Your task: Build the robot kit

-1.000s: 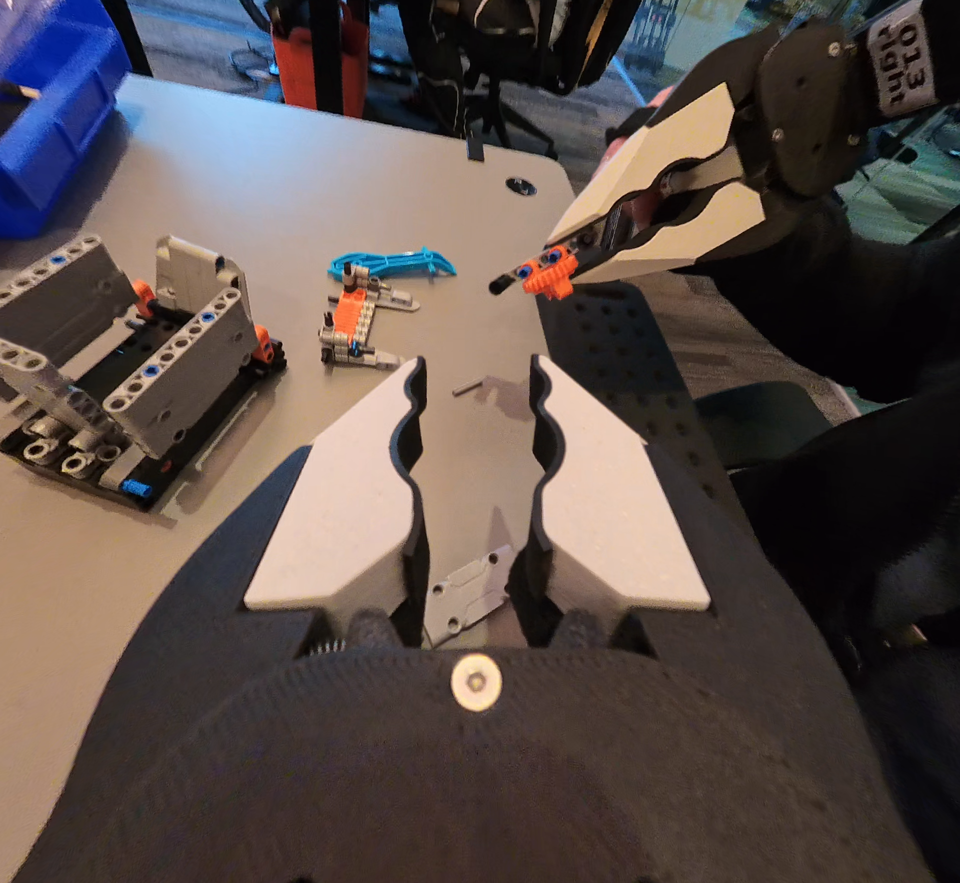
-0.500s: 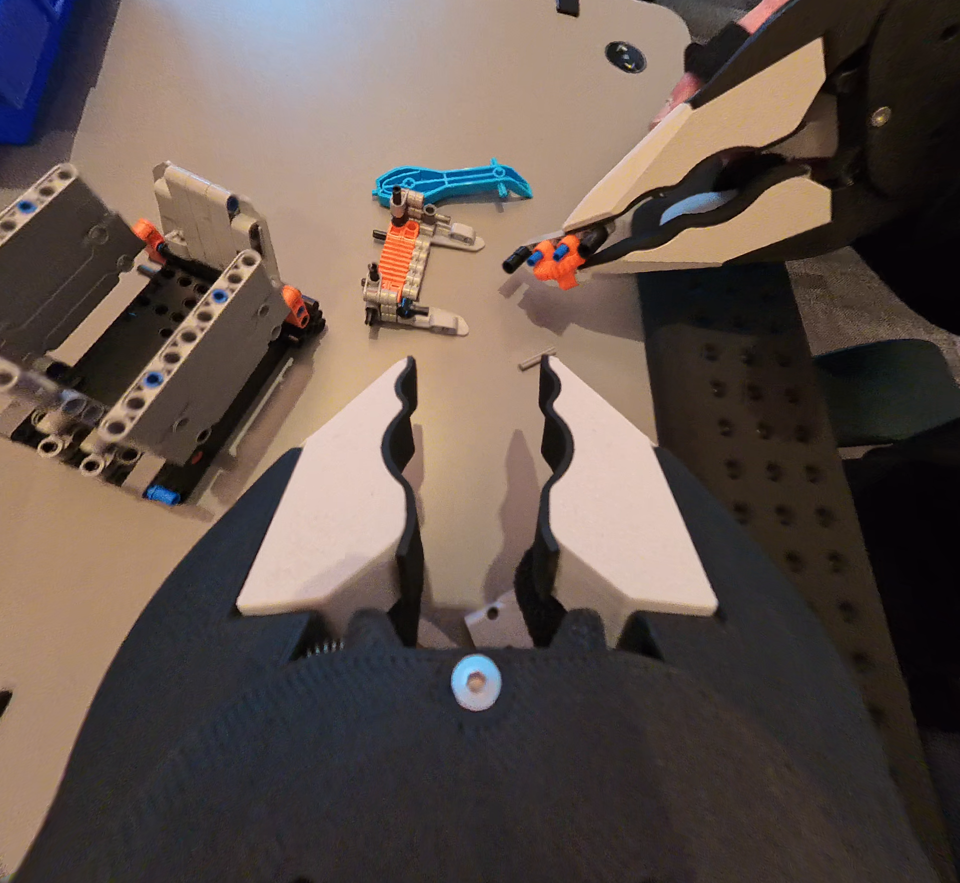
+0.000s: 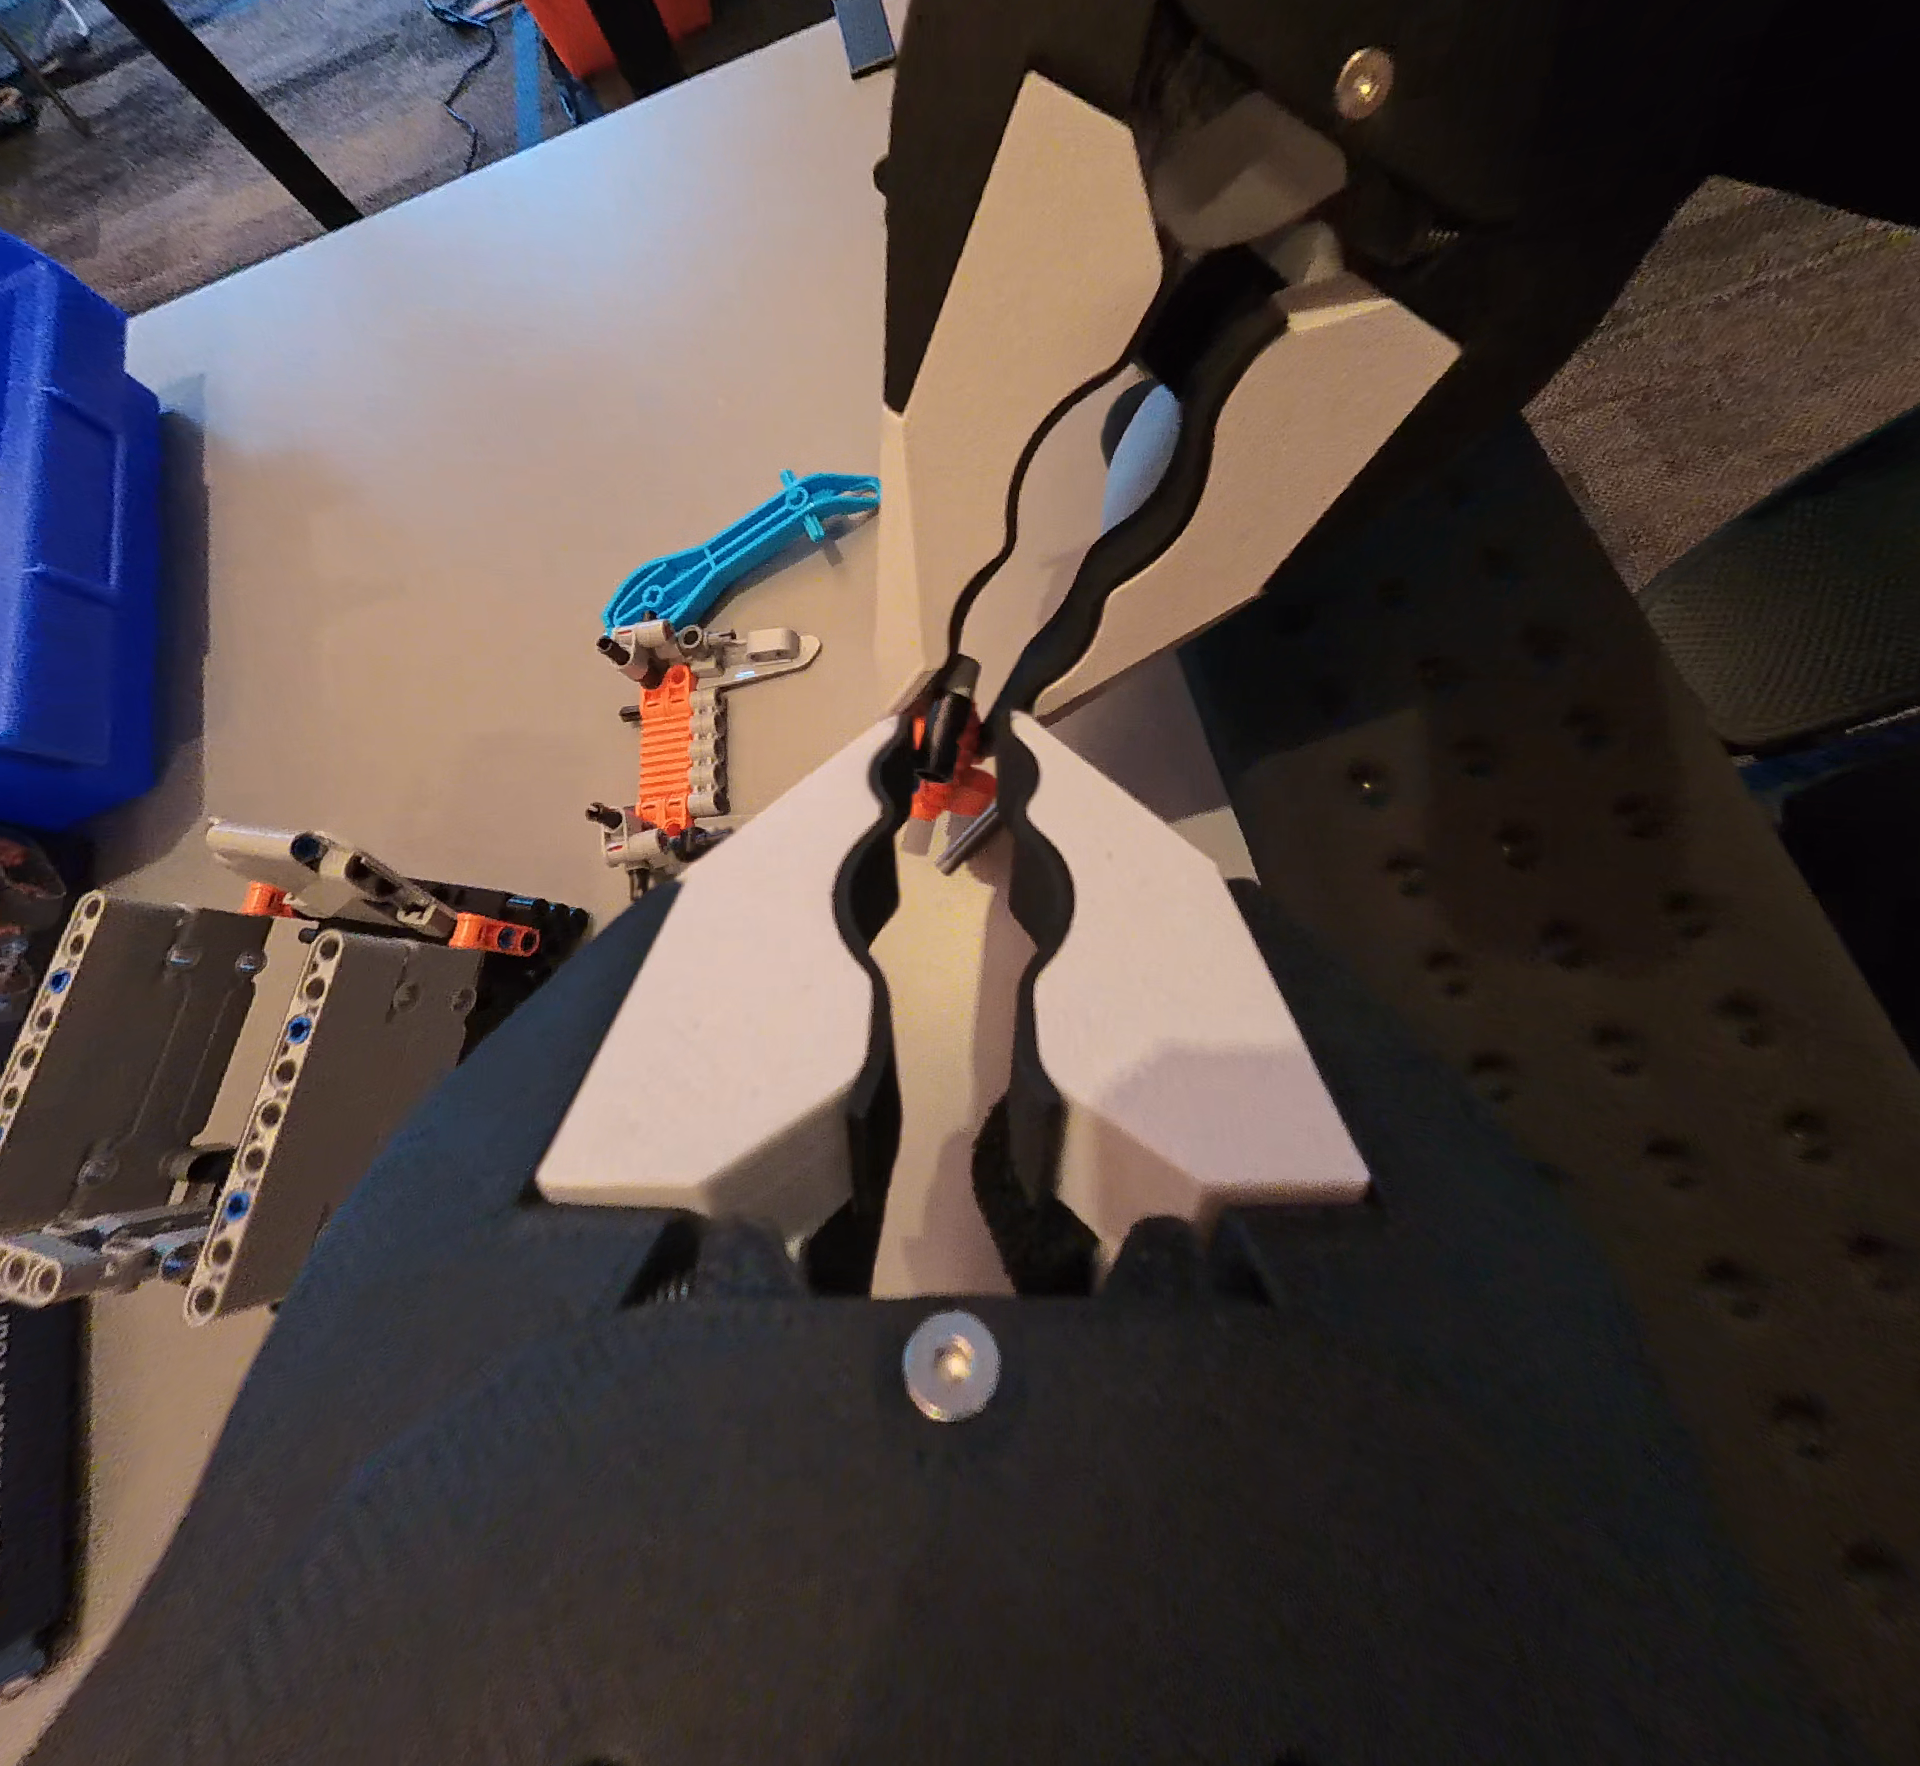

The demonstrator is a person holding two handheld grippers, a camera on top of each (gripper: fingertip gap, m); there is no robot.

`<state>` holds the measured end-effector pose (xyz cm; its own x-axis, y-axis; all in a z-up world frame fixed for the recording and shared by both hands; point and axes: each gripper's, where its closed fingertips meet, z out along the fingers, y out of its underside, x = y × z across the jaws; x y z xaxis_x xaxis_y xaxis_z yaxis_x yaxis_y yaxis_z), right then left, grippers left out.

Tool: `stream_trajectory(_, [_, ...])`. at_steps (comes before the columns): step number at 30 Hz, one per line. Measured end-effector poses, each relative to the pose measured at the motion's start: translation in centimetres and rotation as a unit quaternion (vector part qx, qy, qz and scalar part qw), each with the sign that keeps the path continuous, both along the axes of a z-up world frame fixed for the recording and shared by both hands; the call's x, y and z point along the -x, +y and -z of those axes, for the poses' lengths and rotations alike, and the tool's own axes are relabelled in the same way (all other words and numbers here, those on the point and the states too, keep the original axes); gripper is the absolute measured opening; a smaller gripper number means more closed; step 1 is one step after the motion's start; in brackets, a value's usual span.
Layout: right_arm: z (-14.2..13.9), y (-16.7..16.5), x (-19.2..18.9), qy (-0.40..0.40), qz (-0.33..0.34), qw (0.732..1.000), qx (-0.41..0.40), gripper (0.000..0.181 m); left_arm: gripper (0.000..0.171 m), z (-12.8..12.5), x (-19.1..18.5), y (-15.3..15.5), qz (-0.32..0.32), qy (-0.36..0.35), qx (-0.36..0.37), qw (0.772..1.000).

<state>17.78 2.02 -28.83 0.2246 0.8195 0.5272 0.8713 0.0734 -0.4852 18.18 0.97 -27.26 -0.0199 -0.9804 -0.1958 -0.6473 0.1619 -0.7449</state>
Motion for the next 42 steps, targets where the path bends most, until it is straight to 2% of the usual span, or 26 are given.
stream_trajectory(5, [-0.9,-0.1,0.3,0.029,-0.010,1.000,0.003,0.014,0.007,-0.8,0.2,0.0,-0.003,-0.020,0.014,1.000])
stream_trajectory(9, [-2.8,-0.1,0.4,0.134,-0.011,0.990,0.029,0.021,0.005,-2.7,0.2,0.2,-0.005,-0.088,0.068,0.994])
stream_trajectory(13, [-5.1,-0.4,0.4,0.306,-0.033,0.946,0.105,0.030,0.005,-5.3,0.4,0.0,0.013,-0.176,0.158,0.972])
stream_trajectory(16, [-6.3,-0.5,0.5,0.369,-0.055,0.918,0.134,0.027,0.005,-6.5,0.6,0.1,0.022,-0.211,0.188,0.959])
stream_trajectory(18, [-6.6,-0.8,0.7,0.382,-0.071,0.909,0.147,0.023,0.005,-7.0,0.6,0.1,0.028,-0.229,0.197,0.953])
stream_trajectory(20, [-6.6,-0.8,0.8,0.384,-0.081,0.906,0.162,0.022,0.005,-7.1,0.6,0.0,0.036,-0.236,0.206,0.949])
stream_trajectory(23, [-6.3,0.0,0.0,0.363,-0.075,0.914,0.168,0.020,0.006,-5.9,0.6,0.8,0.020,-0.219,0.210,0.953])
stream_trajectory(24, [-6.2,0.4,-0.5,0.346,-0.070,0.921,0.164,0.013,0.017,-5.2,0.6,1.6,0.001,-0.209,0.210,0.955])
stream_trajectory(27, [-4.8,2.3,-2.0,0.253,-0.041,0.955,0.149,0.013,0.023,-2.4,0.8,3.4,-0.044,-0.148,0.201,0.967])
stream_trajectory(29, [-4.1,3.5,-2.5,0.215,-0.033,0.963,0.158,0.014,0.023,-0.8,0.8,4.5,-0.073,-0.113,0.171,0.976])
stream_trajectory(32, [-3.5,5.1,-2.8,0.184,-0.037,0.962,0.198,0.014,0.024,0.9,0.6,5.8,-0.108,-0.067,0.135,0.983])
stream_trajectory(36, [-3.1,7.1,-3.2,0.143,-0.033,0.956,0.255,0.013,0.023,2.5,-0.6,5.2,-0.086,-0.026,0.112,0.990])
stream_trajectory(42, [-1.8,9.7,-3.4,0.122,-0.026,0.932,0.339,0.013,0.019,5.8,-1.5,5.0,-0.070,0.050,0.091,0.992])
